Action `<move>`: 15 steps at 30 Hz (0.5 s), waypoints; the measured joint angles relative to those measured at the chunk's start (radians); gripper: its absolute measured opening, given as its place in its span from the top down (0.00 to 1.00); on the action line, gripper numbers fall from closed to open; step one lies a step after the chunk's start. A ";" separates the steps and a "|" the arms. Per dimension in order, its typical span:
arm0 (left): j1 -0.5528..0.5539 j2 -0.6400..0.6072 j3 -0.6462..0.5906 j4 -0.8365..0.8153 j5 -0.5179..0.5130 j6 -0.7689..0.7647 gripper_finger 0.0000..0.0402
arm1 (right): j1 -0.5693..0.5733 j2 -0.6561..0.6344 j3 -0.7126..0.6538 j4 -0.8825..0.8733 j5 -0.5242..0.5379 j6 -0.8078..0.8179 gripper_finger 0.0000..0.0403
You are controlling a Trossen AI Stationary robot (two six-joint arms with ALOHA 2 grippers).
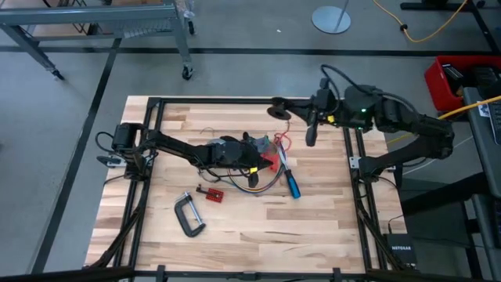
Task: Coil cords
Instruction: Coil the red wire cable onto the black spool
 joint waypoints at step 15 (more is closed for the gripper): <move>-0.001 0.000 -0.001 -0.039 -0.001 -0.038 1.00 | 0.000 -0.110 0.000 -0.093 0.121 0.002 0.99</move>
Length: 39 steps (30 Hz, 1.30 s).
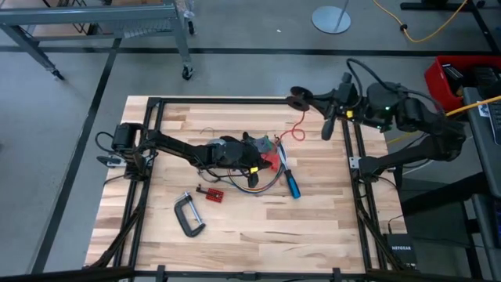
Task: Coil cords
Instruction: Coil the red wire cable onto the black spool
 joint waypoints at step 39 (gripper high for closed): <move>0.195 -0.480 0.000 -0.762 -0.397 -0.070 1.00 | 0.000 -0.008 -0.194 -0.452 -0.446 0.320 0.99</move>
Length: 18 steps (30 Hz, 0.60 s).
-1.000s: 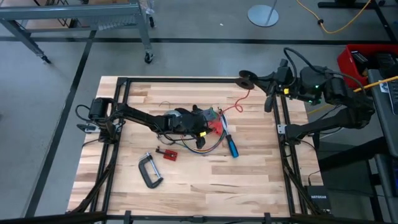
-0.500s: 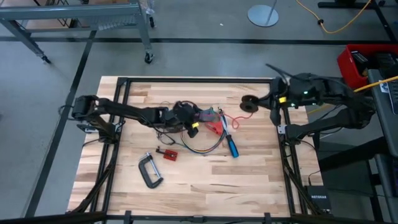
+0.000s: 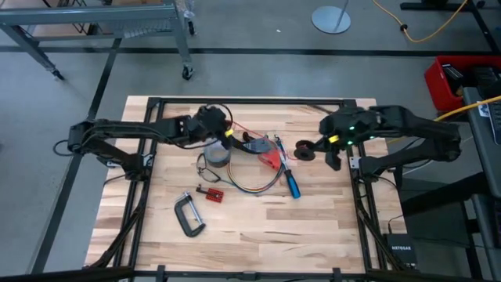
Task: Coil cords
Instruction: Coil the red wire cable onto the black spool
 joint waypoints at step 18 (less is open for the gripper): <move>0.106 -0.018 0.000 0.331 0.034 -0.031 1.00 | 0.000 0.257 -0.193 0.313 -0.020 0.000 0.99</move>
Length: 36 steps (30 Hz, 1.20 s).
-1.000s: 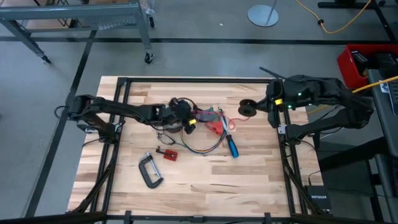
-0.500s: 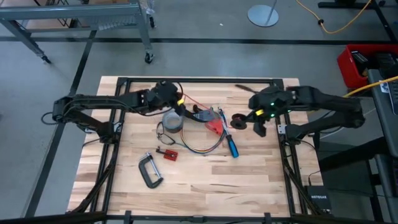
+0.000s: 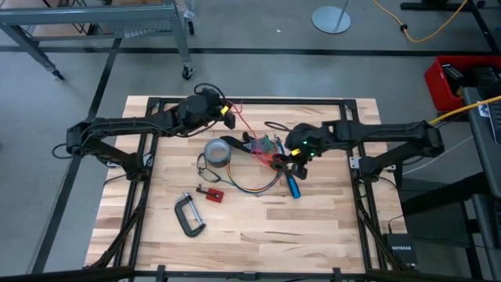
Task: Coil cords
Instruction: Coil the red wire cable onto the black spool
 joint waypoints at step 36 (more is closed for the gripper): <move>-0.113 -0.027 0.000 0.548 0.160 0.127 1.00 | -0.003 0.136 -0.001 0.178 0.446 -0.002 0.99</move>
